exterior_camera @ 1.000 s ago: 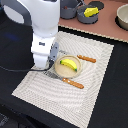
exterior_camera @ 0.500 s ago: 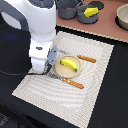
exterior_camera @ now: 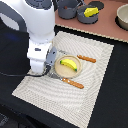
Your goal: Interact with the objects in diverse but meaningful ways.
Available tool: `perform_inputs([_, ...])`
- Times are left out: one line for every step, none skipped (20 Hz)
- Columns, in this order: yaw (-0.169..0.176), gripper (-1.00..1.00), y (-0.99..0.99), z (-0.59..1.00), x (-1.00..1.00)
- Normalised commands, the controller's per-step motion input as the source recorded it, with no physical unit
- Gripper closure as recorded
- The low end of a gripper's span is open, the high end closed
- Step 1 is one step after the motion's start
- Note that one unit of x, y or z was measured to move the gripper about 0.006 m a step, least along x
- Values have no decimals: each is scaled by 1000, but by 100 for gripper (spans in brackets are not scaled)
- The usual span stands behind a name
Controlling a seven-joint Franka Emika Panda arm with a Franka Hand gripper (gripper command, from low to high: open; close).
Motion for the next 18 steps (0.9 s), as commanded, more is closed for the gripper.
perform_inputs([93,100,683,1000,-389])
perform_inputs([95,100,680,1000,-426])
perform_inputs([91,100,691,1000,-434])
perform_inputs([88,100,694,1000,-471])
perform_inputs([83,100,706,1000,-520])
perform_inputs([74,100,726,1000,-531])
perform_inputs([66,100,737,929,-569])
perform_inputs([59,100,740,826,-611])
perform_inputs([60,100,729,757,-640])
perform_inputs([57,100,726,709,-666])
perform_inputs([57,100,720,663,-669])
perform_inputs([54,100,720,594,-677])
perform_inputs([47,100,726,546,-680])
perform_inputs([42,100,729,497,-691])
perform_inputs([38,100,726,429,-711])
perform_inputs([34,100,723,377,-714])
perform_inputs([35,100,697,243,-703])
perform_inputs([41,100,654,74,-694])
